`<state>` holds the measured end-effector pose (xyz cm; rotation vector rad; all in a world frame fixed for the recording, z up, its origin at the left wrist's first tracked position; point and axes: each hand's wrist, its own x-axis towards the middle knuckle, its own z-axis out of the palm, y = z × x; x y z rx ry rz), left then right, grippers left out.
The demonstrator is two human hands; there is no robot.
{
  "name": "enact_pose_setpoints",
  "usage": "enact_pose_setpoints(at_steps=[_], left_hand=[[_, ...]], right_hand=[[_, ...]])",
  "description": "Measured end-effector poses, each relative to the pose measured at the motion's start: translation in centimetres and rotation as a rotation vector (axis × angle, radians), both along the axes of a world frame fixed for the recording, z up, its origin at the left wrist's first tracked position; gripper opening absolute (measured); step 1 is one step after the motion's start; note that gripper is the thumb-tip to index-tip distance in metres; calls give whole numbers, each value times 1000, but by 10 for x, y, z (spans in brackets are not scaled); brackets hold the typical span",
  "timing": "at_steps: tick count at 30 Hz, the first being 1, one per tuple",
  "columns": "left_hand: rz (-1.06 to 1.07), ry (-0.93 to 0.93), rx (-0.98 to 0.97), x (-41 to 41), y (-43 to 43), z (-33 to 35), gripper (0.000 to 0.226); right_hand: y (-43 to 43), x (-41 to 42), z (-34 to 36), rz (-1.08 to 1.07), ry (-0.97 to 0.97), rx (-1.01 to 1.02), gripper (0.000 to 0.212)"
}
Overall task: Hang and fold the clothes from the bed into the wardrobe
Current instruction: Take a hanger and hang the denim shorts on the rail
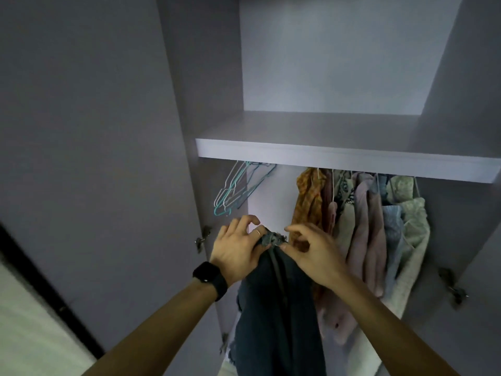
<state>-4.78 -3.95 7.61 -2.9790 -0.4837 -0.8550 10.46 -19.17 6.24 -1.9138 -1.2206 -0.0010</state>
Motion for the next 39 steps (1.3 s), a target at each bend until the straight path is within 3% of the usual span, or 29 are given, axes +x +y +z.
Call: enact_pose_setpoints(at_steps=[4, 11, 17, 22, 26, 31, 39], left_hand=[[138, 36, 111, -21, 44, 7, 28], [459, 327, 333, -31, 135, 20, 40], [560, 320, 466, -31, 184, 11, 43], [587, 331, 706, -20, 213, -20, 49], [604, 283, 849, -20, 224, -29, 54], [610, 248, 892, -14, 224, -32, 58], [587, 282, 811, -15, 225, -37, 55]], right_hand=[[45, -2, -1, -45, -55, -79, 45], [147, 16, -11, -124, 37, -138, 47], [247, 51, -40, -186, 106, -260, 56], [319, 78, -85, -300, 212, -178, 66], [354, 86, -109, -387, 311, 17, 64], [378, 98, -121, -451, 359, 131, 38], [349, 115, -78, -704, 330, 138, 54]])
